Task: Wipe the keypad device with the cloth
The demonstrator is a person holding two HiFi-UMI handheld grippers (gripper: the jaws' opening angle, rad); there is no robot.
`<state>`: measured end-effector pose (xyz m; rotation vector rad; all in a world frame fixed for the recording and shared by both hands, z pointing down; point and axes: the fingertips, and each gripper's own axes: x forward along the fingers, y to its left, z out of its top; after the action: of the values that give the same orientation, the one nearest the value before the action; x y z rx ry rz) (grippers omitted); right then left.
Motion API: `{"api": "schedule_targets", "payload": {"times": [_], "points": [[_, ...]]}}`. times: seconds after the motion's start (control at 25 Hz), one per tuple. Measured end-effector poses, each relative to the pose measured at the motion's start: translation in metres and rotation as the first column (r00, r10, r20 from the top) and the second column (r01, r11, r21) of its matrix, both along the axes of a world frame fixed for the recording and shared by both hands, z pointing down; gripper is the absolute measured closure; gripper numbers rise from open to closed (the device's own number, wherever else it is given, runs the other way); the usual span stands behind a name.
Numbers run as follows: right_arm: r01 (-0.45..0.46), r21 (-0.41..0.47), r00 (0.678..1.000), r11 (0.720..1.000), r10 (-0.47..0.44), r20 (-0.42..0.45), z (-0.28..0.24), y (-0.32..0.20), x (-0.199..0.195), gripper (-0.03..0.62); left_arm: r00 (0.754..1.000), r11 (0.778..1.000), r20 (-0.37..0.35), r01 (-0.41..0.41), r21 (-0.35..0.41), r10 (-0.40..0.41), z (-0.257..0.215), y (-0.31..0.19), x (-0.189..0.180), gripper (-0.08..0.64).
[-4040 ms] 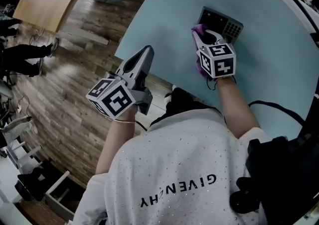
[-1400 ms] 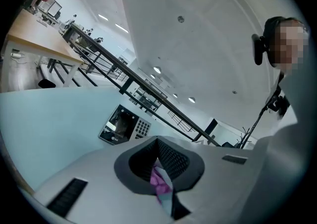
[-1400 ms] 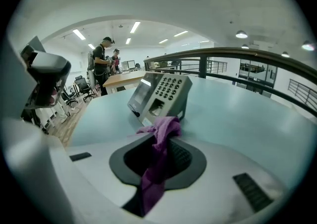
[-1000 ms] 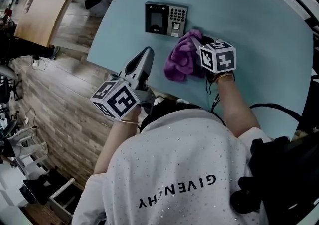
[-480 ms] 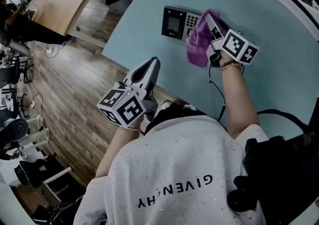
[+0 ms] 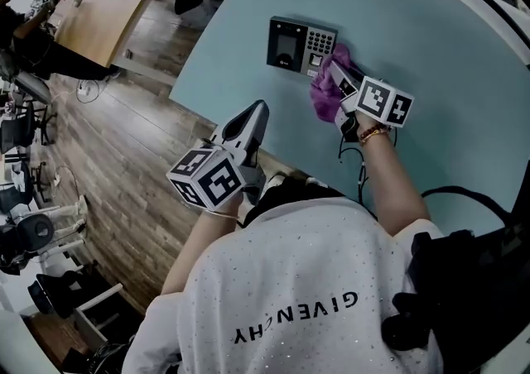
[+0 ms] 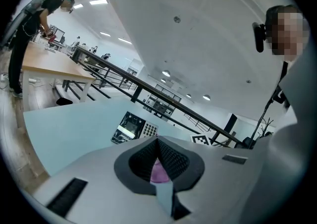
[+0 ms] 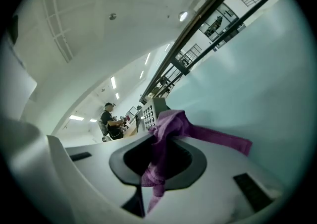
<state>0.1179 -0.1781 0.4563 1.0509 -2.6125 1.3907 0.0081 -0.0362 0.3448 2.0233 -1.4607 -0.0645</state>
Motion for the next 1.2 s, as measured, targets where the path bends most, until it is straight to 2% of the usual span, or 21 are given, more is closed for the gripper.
{"api": "schedule_targets", "payload": {"times": [0.12, 0.4, 0.56, 0.68, 0.8, 0.96, 1.12, 1.2], "points": [[0.007, -0.047, 1.0, 0.999, -0.007, -0.006, 0.007, 0.013, -0.003, 0.541, 1.0, 1.0, -0.002, -0.007, 0.01, 0.007, -0.004, -0.003, 0.005, 0.558], [0.03, -0.051, 0.994, 0.998, -0.035, -0.1, 0.021, 0.025, -0.007, 0.541, 0.999, 0.998, -0.031, -0.031, 0.046, 0.033, -0.007, -0.018, 0.008, 0.558], [0.025, -0.056, 0.995, 0.998, -0.03, -0.094, 0.023, 0.027, -0.006, 0.541, 0.995, 0.988, -0.026, -0.096, 0.118, 0.1, -0.021, -0.035, 0.014, 0.558], [-0.002, -0.063, 0.995, 0.998, -0.004, -0.104, 0.022, 0.025, -0.006, 0.541, 0.991, 0.981, -0.027, -0.129, 0.142, 0.134, -0.027, -0.05, 0.003, 0.558], [-0.088, -0.072, 0.985, 0.994, 0.076, -0.154, 0.017, 0.021, 0.003, 0.541, 0.984, 0.976, -0.065, -0.154, 0.151, 0.165, -0.033, -0.064, -0.013, 0.558], [-0.198, -0.025, 0.951, 0.98, 0.186, -0.246, -0.003, 0.003, 0.019, 0.543, 0.973, 0.961, -0.094, -0.189, 0.202, 0.211, -0.053, -0.083, -0.041, 0.558], [-0.335, 0.009, 0.922, 0.942, 0.33, -0.205, -0.036, -0.022, 0.031, 0.543, 0.957, 0.949, -0.113, -0.242, 0.203, 0.268, -0.055, -0.102, -0.068, 0.558], [-0.377, 0.07, 0.908, 0.924, 0.383, -0.168, -0.071, -0.035, 0.034, 0.543, 0.947, 0.941, -0.129, -0.265, 0.209, 0.295, -0.058, -0.111, -0.081, 0.558]]}}
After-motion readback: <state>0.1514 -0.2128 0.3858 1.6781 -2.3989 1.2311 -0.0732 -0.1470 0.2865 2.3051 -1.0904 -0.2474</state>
